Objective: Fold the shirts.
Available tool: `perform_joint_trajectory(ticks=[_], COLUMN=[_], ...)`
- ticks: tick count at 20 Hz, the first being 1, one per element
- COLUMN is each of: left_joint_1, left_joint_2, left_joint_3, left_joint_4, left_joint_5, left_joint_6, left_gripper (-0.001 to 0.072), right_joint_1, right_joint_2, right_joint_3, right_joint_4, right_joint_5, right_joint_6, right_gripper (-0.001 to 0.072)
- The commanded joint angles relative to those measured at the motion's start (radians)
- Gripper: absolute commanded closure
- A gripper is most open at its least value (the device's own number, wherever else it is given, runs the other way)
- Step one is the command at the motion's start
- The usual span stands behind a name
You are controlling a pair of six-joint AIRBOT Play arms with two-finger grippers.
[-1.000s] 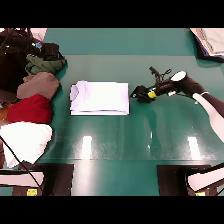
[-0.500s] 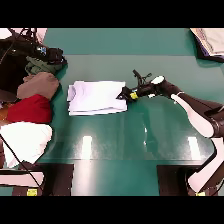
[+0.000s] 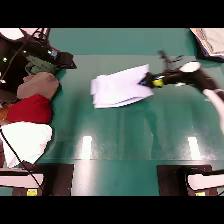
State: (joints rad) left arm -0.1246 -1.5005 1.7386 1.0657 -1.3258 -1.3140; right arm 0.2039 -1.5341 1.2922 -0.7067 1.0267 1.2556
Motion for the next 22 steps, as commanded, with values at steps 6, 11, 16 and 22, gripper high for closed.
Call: perform_joint_trajectory(ticks=[6, 11, 16, 22], left_joint_1=[-0.157, -0.187, -0.187, -0.187], left_joint_2=[0.0, -0.001, -0.001, 0.0], left_joint_3=[0.0, 0.0, 0.0, 0.0], left_joint_4=[0.0, -0.002, -0.002, 0.002], left_joint_5=[0.046, 0.085, 0.085, 0.084], left_joint_6=[0.004, 0.003, 0.004, 0.006], left_gripper=[0.0686, 0.0685, 0.0685, 0.0686], right_joint_1=[-0.773, -1.099, -1.165, -1.19], right_joint_2=[0.497, 0.51, 0.505, 0.505], right_joint_3=[-0.333, -0.407, -0.415, -0.393], right_joint_4=[-0.29, -0.29, -0.296, -0.565], right_joint_5=[-0.01, -0.05, -0.066, 0.11], right_joint_6=[0.098, 0.098, 0.098, 0.102], right_gripper=[0.0699, 0.0699, 0.0699, 0.0203])
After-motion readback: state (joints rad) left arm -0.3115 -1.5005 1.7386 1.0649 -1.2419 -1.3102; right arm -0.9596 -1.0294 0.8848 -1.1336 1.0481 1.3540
